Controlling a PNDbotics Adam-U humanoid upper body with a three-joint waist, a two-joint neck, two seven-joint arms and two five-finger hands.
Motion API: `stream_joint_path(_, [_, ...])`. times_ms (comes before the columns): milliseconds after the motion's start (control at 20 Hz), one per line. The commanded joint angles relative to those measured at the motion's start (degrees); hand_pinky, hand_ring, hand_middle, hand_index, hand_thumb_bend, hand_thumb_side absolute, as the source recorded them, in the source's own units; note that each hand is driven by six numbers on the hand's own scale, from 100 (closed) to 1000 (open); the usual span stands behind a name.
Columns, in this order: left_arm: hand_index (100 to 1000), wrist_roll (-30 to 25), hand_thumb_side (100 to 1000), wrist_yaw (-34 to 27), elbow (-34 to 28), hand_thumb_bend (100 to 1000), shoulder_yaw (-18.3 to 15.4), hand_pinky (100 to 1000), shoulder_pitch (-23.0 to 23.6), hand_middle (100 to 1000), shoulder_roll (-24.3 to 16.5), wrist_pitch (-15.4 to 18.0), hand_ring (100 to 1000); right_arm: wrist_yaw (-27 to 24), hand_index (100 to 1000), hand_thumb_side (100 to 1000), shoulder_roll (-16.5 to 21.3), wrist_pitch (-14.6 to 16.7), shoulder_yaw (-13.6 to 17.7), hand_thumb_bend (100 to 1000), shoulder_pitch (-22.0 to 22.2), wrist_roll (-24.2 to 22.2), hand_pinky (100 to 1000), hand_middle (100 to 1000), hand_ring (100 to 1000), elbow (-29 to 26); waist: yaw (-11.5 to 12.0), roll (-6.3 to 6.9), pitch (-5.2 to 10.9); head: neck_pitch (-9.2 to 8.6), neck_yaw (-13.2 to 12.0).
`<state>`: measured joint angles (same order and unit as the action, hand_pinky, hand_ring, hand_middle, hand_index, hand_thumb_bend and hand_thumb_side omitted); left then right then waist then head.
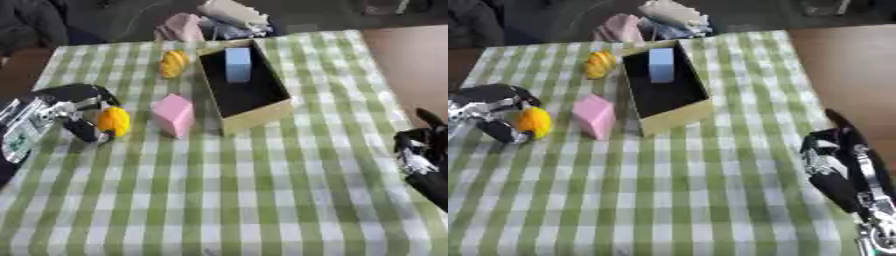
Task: Pick up objects on the table and place them in the box.
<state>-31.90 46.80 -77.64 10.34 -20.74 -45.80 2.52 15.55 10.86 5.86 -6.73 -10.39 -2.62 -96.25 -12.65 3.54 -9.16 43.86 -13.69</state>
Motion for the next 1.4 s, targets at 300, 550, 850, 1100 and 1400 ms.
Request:
stream_joint_path(300, [621, 4.7, 239, 0.1, -10.8, 240, -2.4, 575, -1.3, 473, -3.3, -1.7, 453, 0.0, 966, 470, 0.5, 0.0, 0.3, 100, -0.5, 0.0, 662, 603, 788, -0.9, 0.2, -0.24, 0.04, 0.26, 0.2])
stream_joint_path(550, [632, 5.7, 214, -3.4, -18.6, 213, -2.7, 590, -5.8, 480, -5.4, -2.5, 466, -0.1, 966, 470, 0.5, 0.1, 0.0, 100, -0.3, -0.2, 662, 603, 789, -0.8, 0.4, -0.25, 0.26, 0.26, 0.4])
stream_joint_path(850, [648, 6.4, 210, -3.2, -17.0, 217, 3.3, 603, -15.6, 495, -0.6, -0.2, 482, -0.6, 966, 470, 0.2, 0.3, -1.3, 100, -0.5, -1.4, 662, 603, 789, -0.7, -0.3, -1.18, 0.48, 0.26, -0.1])
stream_joint_path(1100, [679, 5.5, 226, 1.8, -11.7, 268, 7.9, 629, -20.1, 532, 5.2, 3.2, 515, -1.0, 966, 467, -0.1, 0.6, -2.3, 100, -0.8, -2.5, 662, 603, 789, -0.7, -1.5, -1.42, 0.40, 0.15, -0.7])
stream_joint_path(1400, [732, 5.7, 240, 6.1, -4.3, 282, 10.0, 682, -22.1, 597, 10.2, 6.3, 582, -1.4, 966, 464, -0.2, 0.7, -2.8, 100, -1.0, -3.1, 661, 603, 789, -0.6, -2.2, -1.34, 0.18, -0.18, -1.0])
